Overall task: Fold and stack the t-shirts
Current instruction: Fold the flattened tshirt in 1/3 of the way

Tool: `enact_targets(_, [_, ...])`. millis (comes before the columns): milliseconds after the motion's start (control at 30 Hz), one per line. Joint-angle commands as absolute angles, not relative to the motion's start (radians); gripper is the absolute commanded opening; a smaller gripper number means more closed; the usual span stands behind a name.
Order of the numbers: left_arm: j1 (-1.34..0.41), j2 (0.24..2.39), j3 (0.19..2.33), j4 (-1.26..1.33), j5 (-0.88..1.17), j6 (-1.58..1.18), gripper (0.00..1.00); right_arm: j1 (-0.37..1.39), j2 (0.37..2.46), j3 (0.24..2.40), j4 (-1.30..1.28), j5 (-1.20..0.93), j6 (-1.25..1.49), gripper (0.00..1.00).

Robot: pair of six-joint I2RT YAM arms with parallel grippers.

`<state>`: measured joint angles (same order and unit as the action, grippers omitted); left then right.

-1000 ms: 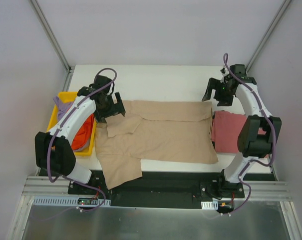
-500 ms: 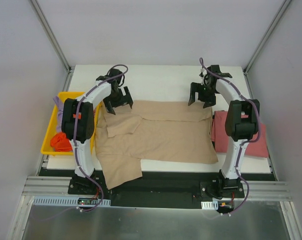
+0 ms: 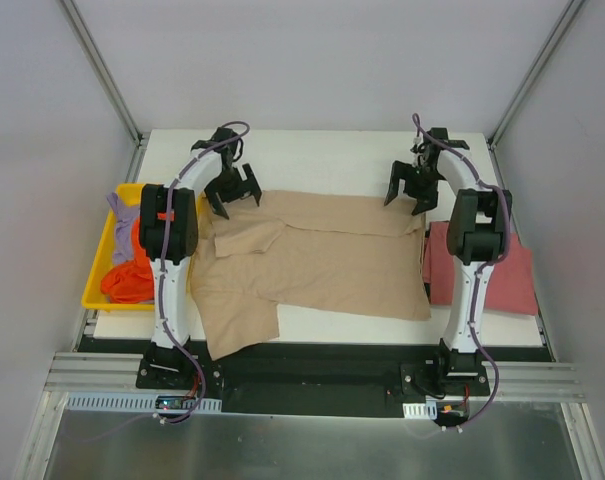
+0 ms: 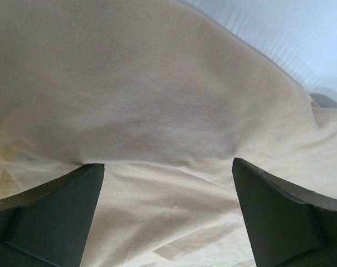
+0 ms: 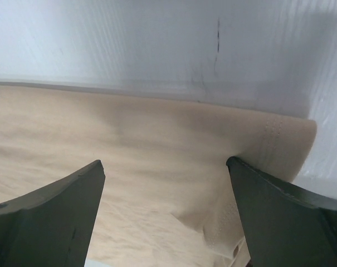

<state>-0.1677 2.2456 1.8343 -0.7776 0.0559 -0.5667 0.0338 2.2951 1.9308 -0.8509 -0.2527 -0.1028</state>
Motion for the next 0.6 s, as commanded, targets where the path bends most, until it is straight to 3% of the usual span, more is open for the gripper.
enact_targets(0, [-0.132,2.355,1.959,-0.738,0.074,-0.488,0.99,0.015,2.385,2.070,-0.879,-0.291,-0.075,0.96])
enact_targets(267, [-0.092,2.454,2.135,-0.738,0.136,-0.485,0.99,0.005,2.560,2.370,-0.873,-0.356,-0.101,0.96])
enact_targets(567, [-0.087,2.465,2.289,-0.732,0.235,-0.419,0.99,-0.017,2.502,2.387,-0.749,-0.376,-0.090,0.96])
